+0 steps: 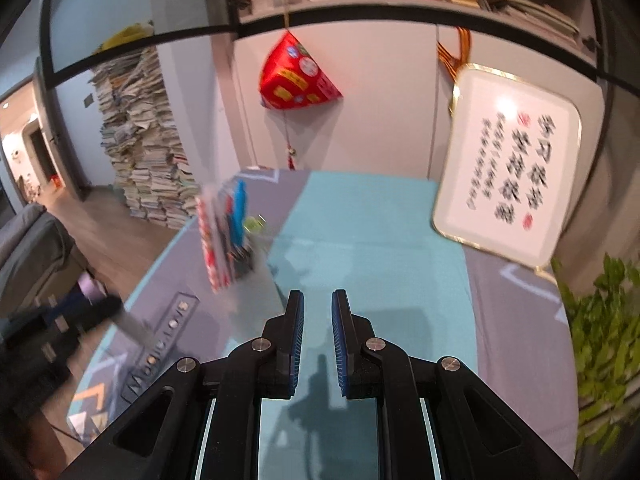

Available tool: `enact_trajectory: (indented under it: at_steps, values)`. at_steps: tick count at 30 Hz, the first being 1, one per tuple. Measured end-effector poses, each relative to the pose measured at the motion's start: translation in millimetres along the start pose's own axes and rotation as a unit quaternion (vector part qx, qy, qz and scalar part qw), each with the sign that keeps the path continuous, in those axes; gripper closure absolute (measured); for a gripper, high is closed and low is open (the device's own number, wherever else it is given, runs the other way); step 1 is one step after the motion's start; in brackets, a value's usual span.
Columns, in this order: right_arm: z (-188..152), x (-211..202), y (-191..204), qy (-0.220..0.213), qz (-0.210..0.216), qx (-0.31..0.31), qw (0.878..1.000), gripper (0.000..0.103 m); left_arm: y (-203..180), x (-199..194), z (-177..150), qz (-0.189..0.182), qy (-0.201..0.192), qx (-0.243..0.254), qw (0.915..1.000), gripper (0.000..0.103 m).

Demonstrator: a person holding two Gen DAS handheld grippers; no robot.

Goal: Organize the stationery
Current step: 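Lower the glue stick into the clear cup and open the left tool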

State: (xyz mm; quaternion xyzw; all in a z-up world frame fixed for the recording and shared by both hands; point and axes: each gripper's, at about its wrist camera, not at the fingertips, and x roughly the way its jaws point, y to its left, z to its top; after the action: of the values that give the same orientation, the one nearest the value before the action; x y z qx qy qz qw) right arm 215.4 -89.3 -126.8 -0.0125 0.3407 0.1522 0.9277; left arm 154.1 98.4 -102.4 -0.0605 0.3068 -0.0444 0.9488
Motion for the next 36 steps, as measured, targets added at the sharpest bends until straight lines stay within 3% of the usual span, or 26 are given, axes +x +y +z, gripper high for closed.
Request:
enact_trajectory:
  at_steps: [11,25,36]
  values:
    - [-28,-11,-37,0.015,-0.012,0.030,0.999,0.089,-27,16,47,-0.019,-0.011,0.018,0.9996,0.080]
    - [-41,-15,-71,0.014,0.005,0.081,0.997,0.089,-38,57,46,0.028,0.032,0.032,0.9986,0.080]
    - [-43,-10,-72,0.025,0.007,0.086,0.996,0.089,-37,70,39,0.031,0.055,0.032,0.9975,0.080]
